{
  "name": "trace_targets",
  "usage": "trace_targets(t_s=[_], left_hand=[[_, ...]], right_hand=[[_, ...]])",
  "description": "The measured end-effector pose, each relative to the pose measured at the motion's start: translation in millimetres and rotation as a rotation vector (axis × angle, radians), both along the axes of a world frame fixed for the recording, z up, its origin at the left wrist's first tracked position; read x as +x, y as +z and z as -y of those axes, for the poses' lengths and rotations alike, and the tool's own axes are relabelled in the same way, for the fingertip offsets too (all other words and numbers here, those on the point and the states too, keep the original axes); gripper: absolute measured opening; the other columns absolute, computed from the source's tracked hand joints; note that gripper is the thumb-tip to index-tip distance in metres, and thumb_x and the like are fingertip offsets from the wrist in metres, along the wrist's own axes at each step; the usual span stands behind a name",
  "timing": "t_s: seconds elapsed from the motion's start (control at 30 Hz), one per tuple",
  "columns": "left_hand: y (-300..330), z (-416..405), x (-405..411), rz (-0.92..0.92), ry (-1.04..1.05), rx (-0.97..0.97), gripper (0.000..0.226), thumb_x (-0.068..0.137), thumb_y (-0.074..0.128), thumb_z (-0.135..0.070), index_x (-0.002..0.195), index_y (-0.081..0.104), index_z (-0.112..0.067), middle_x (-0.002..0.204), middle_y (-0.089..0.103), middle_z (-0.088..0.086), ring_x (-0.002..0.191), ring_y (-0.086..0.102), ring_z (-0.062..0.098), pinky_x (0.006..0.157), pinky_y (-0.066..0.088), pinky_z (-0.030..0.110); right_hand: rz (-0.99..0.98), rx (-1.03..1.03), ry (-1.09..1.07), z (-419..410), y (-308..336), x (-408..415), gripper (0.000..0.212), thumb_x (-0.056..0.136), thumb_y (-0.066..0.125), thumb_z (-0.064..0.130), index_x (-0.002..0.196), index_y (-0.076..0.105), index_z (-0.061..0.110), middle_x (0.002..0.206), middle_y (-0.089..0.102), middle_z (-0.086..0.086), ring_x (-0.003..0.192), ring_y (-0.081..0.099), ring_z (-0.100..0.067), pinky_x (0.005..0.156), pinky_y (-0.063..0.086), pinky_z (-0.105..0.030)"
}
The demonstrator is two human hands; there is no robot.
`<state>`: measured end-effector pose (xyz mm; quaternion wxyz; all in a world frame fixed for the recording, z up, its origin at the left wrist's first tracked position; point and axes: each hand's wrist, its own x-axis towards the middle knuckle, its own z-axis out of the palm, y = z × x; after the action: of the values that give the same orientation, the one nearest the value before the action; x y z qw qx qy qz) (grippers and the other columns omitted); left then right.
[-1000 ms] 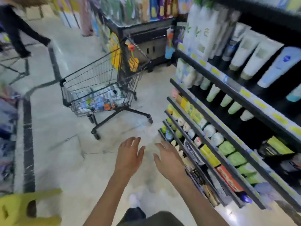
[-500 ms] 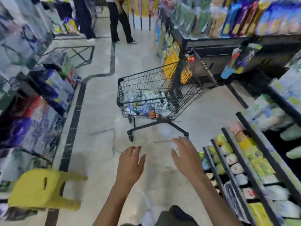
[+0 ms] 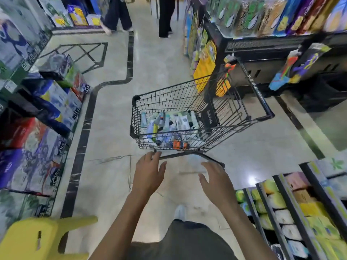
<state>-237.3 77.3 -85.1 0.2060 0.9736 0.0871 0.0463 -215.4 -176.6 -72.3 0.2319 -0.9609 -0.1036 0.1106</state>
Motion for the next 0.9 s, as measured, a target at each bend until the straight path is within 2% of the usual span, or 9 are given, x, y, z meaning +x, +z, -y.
trace_targets(t_s=[0.27, 0.4, 0.6, 0.73, 0.83, 0.9], left_hand=[[-22, -28, 76, -0.050, 0.044, 0.004, 0.041, 0.096, 0.064, -0.033, 0.130, 0.064, -0.010, 0.114, 0.068, 0.011, 0.100, 0.065, 0.035, 0.084, 0.055, 0.044], [-43, -45, 118, -0.132, 0.060, -0.019, 0.040, 0.097, 0.065, -0.032, 0.131, 0.063, -0.010, 0.121, 0.067, 0.012, 0.105, 0.065, 0.036, 0.087, 0.054, 0.045], [-71, -77, 224, -0.250, 0.045, -0.122, 0.042, 0.098, 0.059, -0.032, 0.135, 0.059, -0.012, 0.118, 0.065, 0.014, 0.106, 0.061, 0.037, 0.087, 0.052, 0.047], [-99, -92, 294, -0.315, -0.014, -0.142, 0.043, 0.099, 0.060, -0.029, 0.136, 0.059, -0.007, 0.117, 0.065, 0.020, 0.103, 0.062, 0.041, 0.084, 0.052, 0.047], [-132, -96, 340, -0.432, -0.057, -0.137, 0.043, 0.100, 0.057, -0.032, 0.137, 0.056, -0.010, 0.120, 0.062, 0.017, 0.107, 0.060, 0.040, 0.083, 0.050, 0.046], [-154, -94, 365, -0.500, -0.065, -0.165, 0.043, 0.100, 0.058, -0.030, 0.137, 0.055, -0.010, 0.122, 0.060, 0.018, 0.109, 0.058, 0.040, 0.084, 0.050, 0.047]], right_hand=[[-0.014, -0.013, 0.083, -64, 5, 171, 0.039, 0.104, 0.054, 0.030, 0.140, 0.057, 0.014, 0.144, 0.056, -0.008, 0.134, 0.047, -0.028, 0.110, 0.040, -0.039], [-0.045, -0.001, 0.077, -88, -7, 239, 0.044, 0.103, 0.055, 0.031, 0.144, 0.055, 0.014, 0.148, 0.054, -0.008, 0.138, 0.047, -0.028, 0.112, 0.043, -0.042], [-0.148, -0.057, 0.057, -114, -36, 302, 0.042, 0.104, 0.055, 0.030, 0.142, 0.057, 0.013, 0.143, 0.058, -0.007, 0.133, 0.050, -0.027, 0.107, 0.046, -0.042], [-0.232, -0.080, 0.017, -125, -57, 328, 0.039, 0.104, 0.054, 0.033, 0.139, 0.059, 0.018, 0.130, 0.062, -0.005, 0.121, 0.056, -0.027, 0.089, 0.048, -0.038], [-0.345, -0.100, -0.038, -133, -86, 360, 0.041, 0.103, 0.055, 0.032, 0.142, 0.056, 0.017, 0.138, 0.059, -0.006, 0.127, 0.054, -0.029, 0.091, 0.046, -0.038], [-0.414, -0.072, -0.079, -138, -109, 382, 0.043, 0.102, 0.056, 0.027, 0.143, 0.055, 0.014, 0.141, 0.057, -0.007, 0.129, 0.054, -0.029, 0.097, 0.047, -0.041]])
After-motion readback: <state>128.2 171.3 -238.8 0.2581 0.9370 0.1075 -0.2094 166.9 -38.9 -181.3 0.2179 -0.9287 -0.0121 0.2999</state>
